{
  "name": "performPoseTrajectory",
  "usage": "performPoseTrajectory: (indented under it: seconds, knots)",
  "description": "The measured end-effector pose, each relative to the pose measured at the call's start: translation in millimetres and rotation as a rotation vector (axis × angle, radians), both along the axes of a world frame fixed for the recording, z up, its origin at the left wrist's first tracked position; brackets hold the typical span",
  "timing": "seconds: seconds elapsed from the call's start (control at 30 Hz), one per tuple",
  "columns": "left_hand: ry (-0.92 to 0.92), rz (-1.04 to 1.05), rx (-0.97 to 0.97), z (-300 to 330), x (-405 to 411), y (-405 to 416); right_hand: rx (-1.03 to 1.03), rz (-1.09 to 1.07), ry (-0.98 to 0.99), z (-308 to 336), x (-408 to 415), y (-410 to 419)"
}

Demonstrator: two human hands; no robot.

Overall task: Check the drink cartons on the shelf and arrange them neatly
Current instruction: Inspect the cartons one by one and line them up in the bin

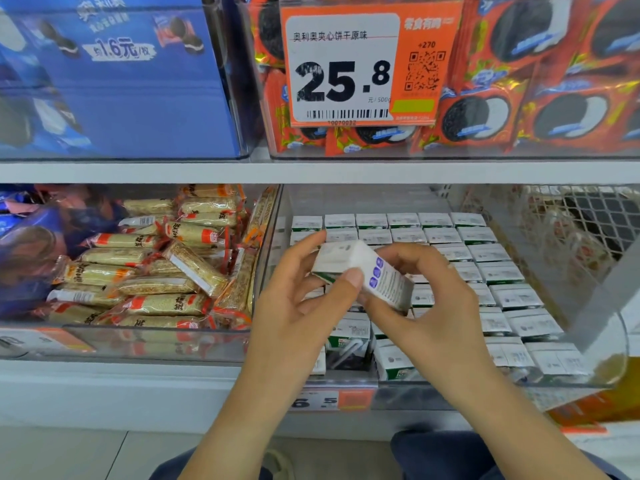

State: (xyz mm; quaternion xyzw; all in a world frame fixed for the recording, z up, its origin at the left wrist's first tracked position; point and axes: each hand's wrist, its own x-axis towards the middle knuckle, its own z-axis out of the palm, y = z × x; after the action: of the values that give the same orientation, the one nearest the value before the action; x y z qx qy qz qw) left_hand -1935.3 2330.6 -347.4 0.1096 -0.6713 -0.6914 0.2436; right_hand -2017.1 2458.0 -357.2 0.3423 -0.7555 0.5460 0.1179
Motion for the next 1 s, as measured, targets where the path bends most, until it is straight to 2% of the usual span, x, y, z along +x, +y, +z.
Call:
performPoseTrajectory:
  seconds: [0.07,0.17,0.3,0.43,0.5,0.6,0.73,1.0]
  knots:
    - [-0.022,-0.009,0.026,0.4,-1.1,1.7,0.027,-0.017,0.146,-0.1,1.5,-1.1]
    - [0.011,0.024,0.100,1.8,-2.7,4.2,0.006,-0.008,0.243,0.0,2.4,-1.2]
    - [0.097,-0.005,0.353,5.0,-2.8,2.7,0.016,0.031,0.213,3.4,-0.7,1.7]
    - [0.169,-0.113,0.518,10.8,0.3,-4.0,-0.043,0.059,0.125,4.6,-4.7,5.8]
    - [0.154,-0.187,0.624,12.2,0.9,-6.3,-0.101,0.068,0.154,4.9,-2.0,7.7]
    - [0.016,-0.281,0.736,9.7,-3.2,-5.5,-0.154,0.058,0.227,5.9,2.9,9.3]
    - [-0.163,-0.269,0.753,-1.5,-10.7,-1.0,-0.158,0.035,0.321,6.6,3.5,9.9]
    - [-0.149,-0.294,0.750,-7.4,-12.5,-1.2,-0.139,0.035,0.357,7.4,3.1,10.4]
